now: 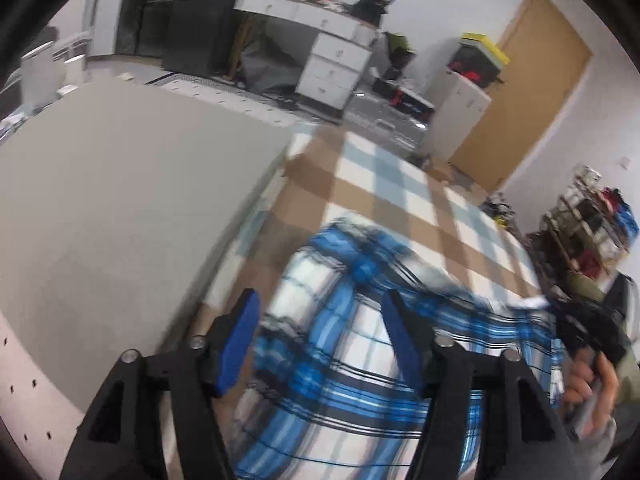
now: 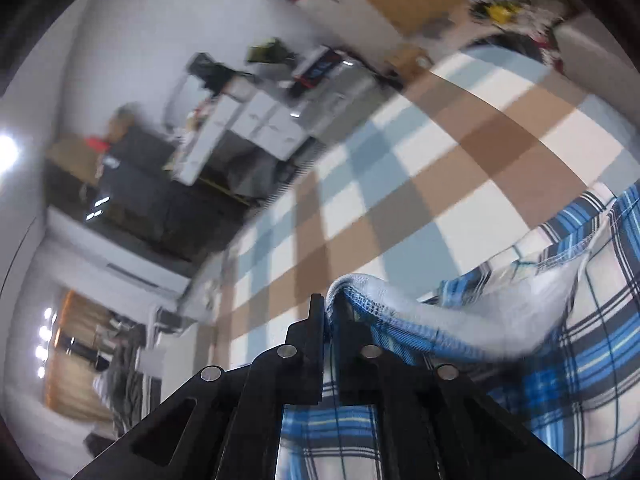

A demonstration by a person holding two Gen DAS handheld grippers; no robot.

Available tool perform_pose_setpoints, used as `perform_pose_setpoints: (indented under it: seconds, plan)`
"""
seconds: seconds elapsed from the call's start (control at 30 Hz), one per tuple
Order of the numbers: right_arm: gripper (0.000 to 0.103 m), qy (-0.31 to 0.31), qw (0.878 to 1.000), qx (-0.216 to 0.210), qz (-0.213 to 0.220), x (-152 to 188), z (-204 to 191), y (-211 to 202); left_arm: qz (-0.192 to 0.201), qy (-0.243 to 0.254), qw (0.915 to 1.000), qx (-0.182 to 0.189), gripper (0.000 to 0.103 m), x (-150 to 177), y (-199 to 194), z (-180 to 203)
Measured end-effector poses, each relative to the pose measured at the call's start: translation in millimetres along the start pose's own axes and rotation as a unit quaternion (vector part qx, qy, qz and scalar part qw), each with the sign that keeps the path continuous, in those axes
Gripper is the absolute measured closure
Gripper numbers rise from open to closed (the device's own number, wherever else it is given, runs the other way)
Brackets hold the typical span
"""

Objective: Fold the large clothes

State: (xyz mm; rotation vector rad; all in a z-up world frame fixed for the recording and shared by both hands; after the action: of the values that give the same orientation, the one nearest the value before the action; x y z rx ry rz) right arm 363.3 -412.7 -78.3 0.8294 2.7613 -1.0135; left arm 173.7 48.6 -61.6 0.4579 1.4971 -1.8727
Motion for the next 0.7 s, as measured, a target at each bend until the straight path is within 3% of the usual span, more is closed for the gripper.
perform_pose_setpoints:
  seconds: [0.07, 0.1, 0.2, 0.33, 0.37, 0.4, 0.43, 0.57, 0.63, 0.7]
  plan:
    - [0.096, -0.004, 0.999, 0.019, -0.034, 3, 3, 14, -0.008, 0.031, 0.9994, -0.01, 0.04, -9, 12, 8]
    - [0.089, -0.019, 0.999, 0.026, -0.039, 7, 1, 14, -0.013, 0.045, 0.9987, -0.02, 0.04, -15, 20, 10]
    - [0.057, -0.066, 0.997, 0.029, -0.015, 13, -6, -2, -0.031, 0.074, 0.996, -0.038, 0.04, -28, 45, 9]
    - [0.054, -0.1, 0.995, 0.021, -0.014, 17, -8, -27, -0.096, 0.096, 0.9875, -0.08, 0.042, -29, 92, -4]
    - [0.054, -0.103, 0.994, 0.016, -0.014, 17, -8, -33, -0.101, 0.089, 0.9881, -0.074, 0.05, -28, 99, -6]
    - [0.052, -0.108, 0.994, 0.014, -0.01, 17, -6, -42, -0.096, 0.078, 0.9905, -0.06, 0.086, -29, 101, -8]
    - [0.047, -0.117, 0.993, 0.016, -0.003, 16, -3, -52, -0.096, 0.072, 0.9914, -0.051, 0.099, -28, 101, -8]
    - [0.045, -0.143, 0.988, 0.048, 0.032, 15, 14, -90, -0.009, 0.065, 0.9975, -0.028, 0.102, -39, 70, -7]
    - [0.04, -0.16, 0.984, 0.063, 0.057, 15, 23, -107, 0.009, 0.067, 0.9964, -0.05, 0.102, -43, 61, -13]
    - [0.036, -0.181, 0.973, 0.11, 0.09, 12, 38, -121, 0.001, 0.051, 0.9947, -0.089, 0.102, -43, 65, -28]
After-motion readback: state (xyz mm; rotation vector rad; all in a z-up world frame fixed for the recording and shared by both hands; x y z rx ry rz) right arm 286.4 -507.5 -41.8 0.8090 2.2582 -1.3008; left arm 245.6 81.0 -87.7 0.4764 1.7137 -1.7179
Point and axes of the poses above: each gripper's, at about its wrist camera, not at the fingertips, and y roughly the way its jaws point, z to its right, x to its underside, the point moved 8 cm from there along y, roughly the way its jaws point, and after that the axes turned 7 degrees about y, right-handed, at the moved point
